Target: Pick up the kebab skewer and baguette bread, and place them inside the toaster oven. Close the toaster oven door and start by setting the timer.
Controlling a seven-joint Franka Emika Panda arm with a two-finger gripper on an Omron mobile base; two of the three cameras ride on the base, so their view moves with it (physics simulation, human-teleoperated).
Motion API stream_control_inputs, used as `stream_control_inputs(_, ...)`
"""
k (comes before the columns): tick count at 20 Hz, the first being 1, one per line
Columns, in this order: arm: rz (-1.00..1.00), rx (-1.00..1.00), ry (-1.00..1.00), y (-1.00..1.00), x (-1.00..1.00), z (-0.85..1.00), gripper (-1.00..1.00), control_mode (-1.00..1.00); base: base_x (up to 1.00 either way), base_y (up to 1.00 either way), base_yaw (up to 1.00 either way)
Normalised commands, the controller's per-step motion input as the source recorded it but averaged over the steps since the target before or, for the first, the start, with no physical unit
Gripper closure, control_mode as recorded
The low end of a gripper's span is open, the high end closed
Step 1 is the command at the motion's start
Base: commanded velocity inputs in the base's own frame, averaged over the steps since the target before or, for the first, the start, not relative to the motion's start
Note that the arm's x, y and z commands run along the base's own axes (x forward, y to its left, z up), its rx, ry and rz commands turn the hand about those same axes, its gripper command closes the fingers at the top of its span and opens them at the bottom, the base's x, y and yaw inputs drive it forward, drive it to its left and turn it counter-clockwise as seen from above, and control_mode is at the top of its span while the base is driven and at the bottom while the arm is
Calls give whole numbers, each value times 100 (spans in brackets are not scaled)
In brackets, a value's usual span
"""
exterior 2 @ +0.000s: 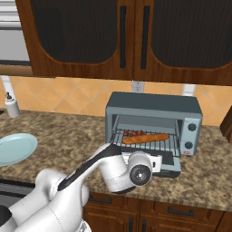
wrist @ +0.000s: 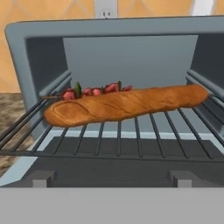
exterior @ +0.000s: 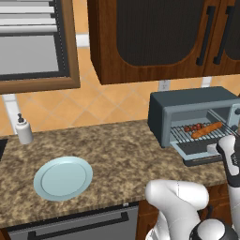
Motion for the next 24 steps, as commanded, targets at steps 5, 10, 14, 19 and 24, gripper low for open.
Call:
stream_control_inputs(5,0,0,0,-5,16,0,-100,-100,0,0,0)
stream_control_inputs(10,-3,0,0,-8,15,0,-100,-100,0,0,0)
stream_control_inputs(14,-2,0,0,0,19,0,-100,-100,0,0,0)
stream_control_inputs(19,0,0,0,0,4,-10,-100,-100,0,0,0)
stream_control_inputs(24,0,0,0,0,0,-11,-100,-100,0,0,0)
